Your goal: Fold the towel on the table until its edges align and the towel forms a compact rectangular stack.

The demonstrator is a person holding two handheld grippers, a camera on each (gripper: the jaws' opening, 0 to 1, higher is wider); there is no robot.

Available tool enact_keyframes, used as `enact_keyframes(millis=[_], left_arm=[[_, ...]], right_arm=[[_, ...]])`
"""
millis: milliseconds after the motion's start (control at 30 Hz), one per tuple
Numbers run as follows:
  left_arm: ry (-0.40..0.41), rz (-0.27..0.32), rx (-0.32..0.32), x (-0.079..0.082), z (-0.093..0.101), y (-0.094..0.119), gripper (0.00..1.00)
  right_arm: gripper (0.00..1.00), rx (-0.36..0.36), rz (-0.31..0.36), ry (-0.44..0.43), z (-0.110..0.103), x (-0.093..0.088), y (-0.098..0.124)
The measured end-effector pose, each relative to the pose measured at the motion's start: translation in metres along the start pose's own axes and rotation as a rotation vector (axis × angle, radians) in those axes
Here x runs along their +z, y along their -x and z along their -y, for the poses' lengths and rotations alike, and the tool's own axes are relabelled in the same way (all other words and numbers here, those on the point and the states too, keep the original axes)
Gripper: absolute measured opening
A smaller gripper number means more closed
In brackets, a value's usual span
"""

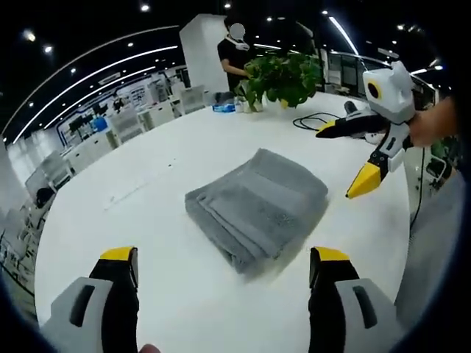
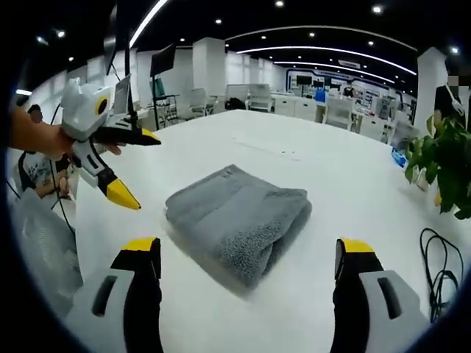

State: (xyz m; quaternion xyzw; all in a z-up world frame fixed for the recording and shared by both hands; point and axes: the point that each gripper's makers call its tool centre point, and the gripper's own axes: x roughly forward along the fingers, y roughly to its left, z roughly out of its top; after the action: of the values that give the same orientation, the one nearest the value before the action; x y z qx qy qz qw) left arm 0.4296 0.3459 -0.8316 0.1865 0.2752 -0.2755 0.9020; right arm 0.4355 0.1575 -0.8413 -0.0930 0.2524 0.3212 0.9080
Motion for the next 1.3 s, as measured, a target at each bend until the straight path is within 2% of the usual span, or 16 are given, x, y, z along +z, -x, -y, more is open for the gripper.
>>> enact_keyframes(millis=[133, 333, 500, 900, 1033, 1133, 1300], left_arm=[[-0.015, -0.009, -0.003, -0.006, 0.003, 0.005, 0.99], [0.021, 0.016, 0.003, -0.005, 0.009, 0.017, 0.99], [0.015, 0.022, 0.005, -0.011, 0.018, 0.027, 0.99], [0.048, 0.048, 0.005, -0.02, 0.04, 0.057, 0.99], [0.035, 0.048, -0.003, -0.019, 0.044, 0.061, 0.99], [0.047, 0.068, 0.004, -0.016, 0.047, 0.068, 0.99], [0.075, 0.078, 0.02, -0.022, 0.051, 0.075, 0.99]], right_arm=[[0.99, 0.005, -0.004, 0.0, -0.003, -0.002, 0.006], [0.99, -0.005, 0.004, 0.002, -0.008, -0.003, 0.019], [0.99, -0.014, 0.005, 0.003, -0.014, -0.006, 0.03], [0.98, -0.014, 0.024, -0.022, -0.041, -0.01, 0.054], [0.98, -0.008, 0.029, -0.032, -0.043, -0.013, 0.062], [0.98, -0.006, 0.019, -0.024, -0.043, -0.018, 0.067], [0.98, -0.022, 0.024, -0.044, -0.044, -0.02, 0.078]])
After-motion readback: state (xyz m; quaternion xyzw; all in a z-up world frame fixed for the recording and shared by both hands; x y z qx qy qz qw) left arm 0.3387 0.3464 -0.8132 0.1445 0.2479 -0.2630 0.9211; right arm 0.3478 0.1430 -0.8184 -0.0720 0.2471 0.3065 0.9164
